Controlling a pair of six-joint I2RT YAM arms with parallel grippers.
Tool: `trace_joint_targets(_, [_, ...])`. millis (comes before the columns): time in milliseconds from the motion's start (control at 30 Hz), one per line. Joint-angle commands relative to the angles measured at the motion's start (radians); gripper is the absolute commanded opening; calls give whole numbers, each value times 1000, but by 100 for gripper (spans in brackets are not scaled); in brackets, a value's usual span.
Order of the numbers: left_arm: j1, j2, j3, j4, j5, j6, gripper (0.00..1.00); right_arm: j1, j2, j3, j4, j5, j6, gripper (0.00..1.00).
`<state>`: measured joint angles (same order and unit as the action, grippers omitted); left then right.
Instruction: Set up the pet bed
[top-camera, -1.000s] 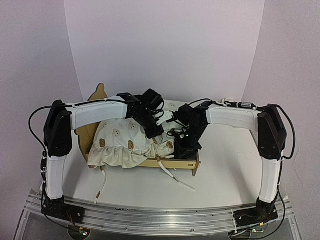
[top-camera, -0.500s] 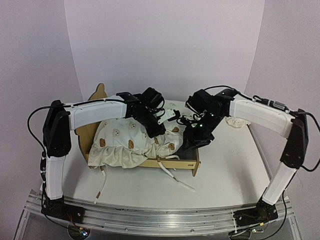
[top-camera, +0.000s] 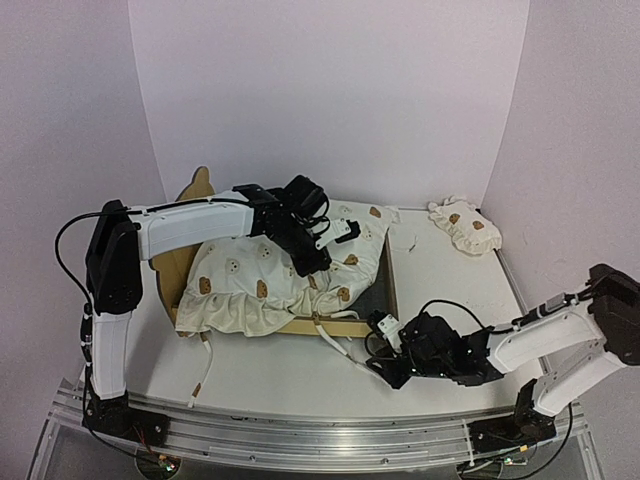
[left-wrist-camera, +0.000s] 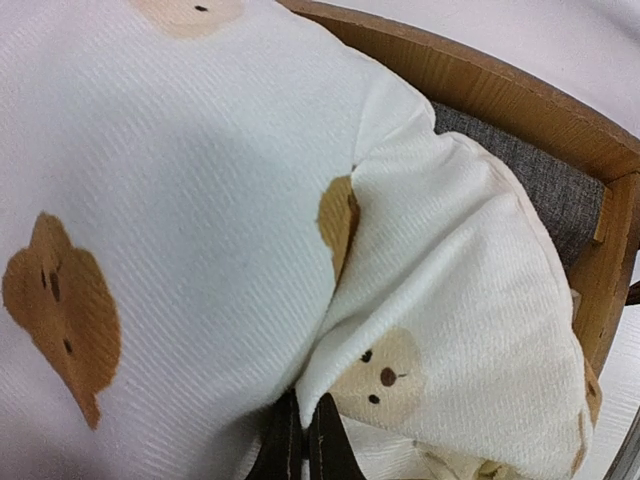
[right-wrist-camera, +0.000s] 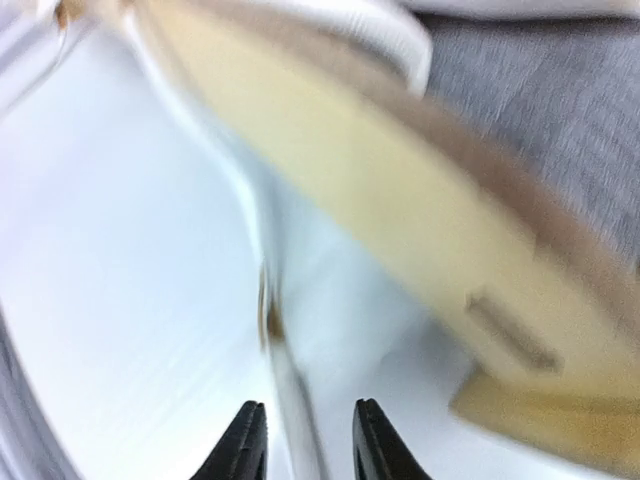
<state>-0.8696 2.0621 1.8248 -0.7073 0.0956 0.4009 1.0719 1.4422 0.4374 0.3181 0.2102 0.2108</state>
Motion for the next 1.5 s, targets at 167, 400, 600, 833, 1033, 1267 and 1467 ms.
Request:
trace_joint_targets(167, [6, -6, 20, -13, -6, -23, 0, 48, 301, -8, 694, 287, 49, 29])
trace_joint_targets(400, [6, 5, 27, -11, 4, -28, 0, 56, 491, 40, 918, 414, -35, 33])
trace_joint_targets(600, [6, 14, 41, -6, 15, -32, 0, 57, 566, 96, 938, 496, -83, 38])
trace_joint_targets(833, [6, 22, 45, -6, 32, -40, 0, 51, 667, 160, 960, 591, -112, 42])
trace_joint_targets(1033, [6, 26, 53, -11, 42, -42, 0, 29, 725, 213, 969, 600, -116, 39])
trace_joint_targets(1267, [6, 28, 62, -14, 42, -44, 0, 10, 730, 197, 969, 594, -89, 4])
trace_joint_targets(1467, [6, 43, 131, -33, 78, -82, 0, 10, 589, 42, 943, 570, 6, 0])
